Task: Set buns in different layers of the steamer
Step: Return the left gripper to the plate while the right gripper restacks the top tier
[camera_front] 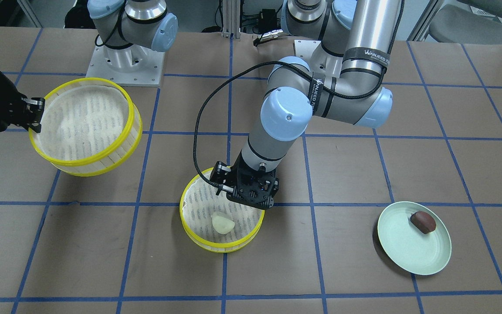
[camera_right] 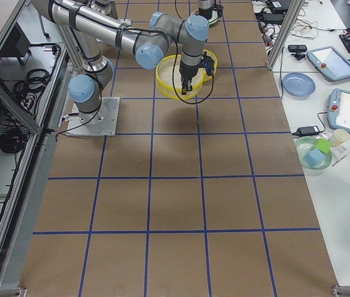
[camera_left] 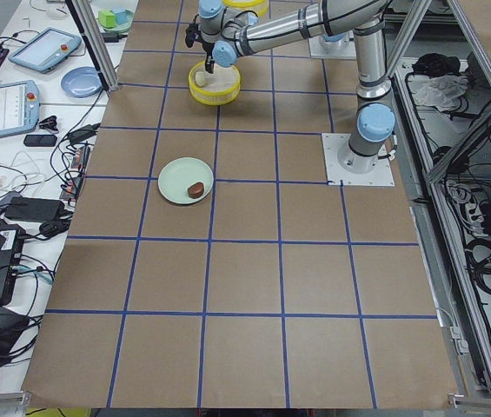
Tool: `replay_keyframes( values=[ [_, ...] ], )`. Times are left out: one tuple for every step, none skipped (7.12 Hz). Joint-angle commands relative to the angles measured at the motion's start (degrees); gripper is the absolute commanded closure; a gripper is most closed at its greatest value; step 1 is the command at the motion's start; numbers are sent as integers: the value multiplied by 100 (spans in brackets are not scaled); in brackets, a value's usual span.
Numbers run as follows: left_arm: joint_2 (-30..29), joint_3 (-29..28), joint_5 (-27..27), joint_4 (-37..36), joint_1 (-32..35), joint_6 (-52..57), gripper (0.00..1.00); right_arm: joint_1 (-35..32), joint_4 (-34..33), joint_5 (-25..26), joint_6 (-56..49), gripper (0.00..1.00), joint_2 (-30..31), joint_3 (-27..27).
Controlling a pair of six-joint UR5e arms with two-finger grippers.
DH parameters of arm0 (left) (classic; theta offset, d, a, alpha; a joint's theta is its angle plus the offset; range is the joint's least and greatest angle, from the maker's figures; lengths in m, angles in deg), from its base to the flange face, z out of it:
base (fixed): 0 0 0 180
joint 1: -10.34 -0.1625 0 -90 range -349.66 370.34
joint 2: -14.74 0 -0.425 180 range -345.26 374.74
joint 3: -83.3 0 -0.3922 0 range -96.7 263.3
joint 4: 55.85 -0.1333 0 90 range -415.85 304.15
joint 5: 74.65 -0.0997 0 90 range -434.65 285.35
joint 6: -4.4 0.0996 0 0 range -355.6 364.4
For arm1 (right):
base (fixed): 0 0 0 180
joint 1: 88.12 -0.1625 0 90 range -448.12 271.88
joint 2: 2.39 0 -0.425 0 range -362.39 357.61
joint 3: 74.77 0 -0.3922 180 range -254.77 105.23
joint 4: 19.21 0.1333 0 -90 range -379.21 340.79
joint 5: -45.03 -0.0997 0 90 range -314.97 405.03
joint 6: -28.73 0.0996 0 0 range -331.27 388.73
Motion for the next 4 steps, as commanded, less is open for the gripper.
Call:
replay_keyframes(
  values=[
    [35, -7, -105, 163, -1027, 953, 0, -4, 30, 56, 77, 100, 22, -5],
    [9, 11, -122, 433, -1466, 1009, 0, -4, 109, 4, 78, 100, 5, -31],
    [-18, 11, -175, 453, -1749, 1088, 0, -4, 49, -31, 95, 100, -12, -84],
    [-87, 11, -567, 384, -1970, 1776, 0, -4, 109, -75, 139, 100, 31, -110]
  ],
)
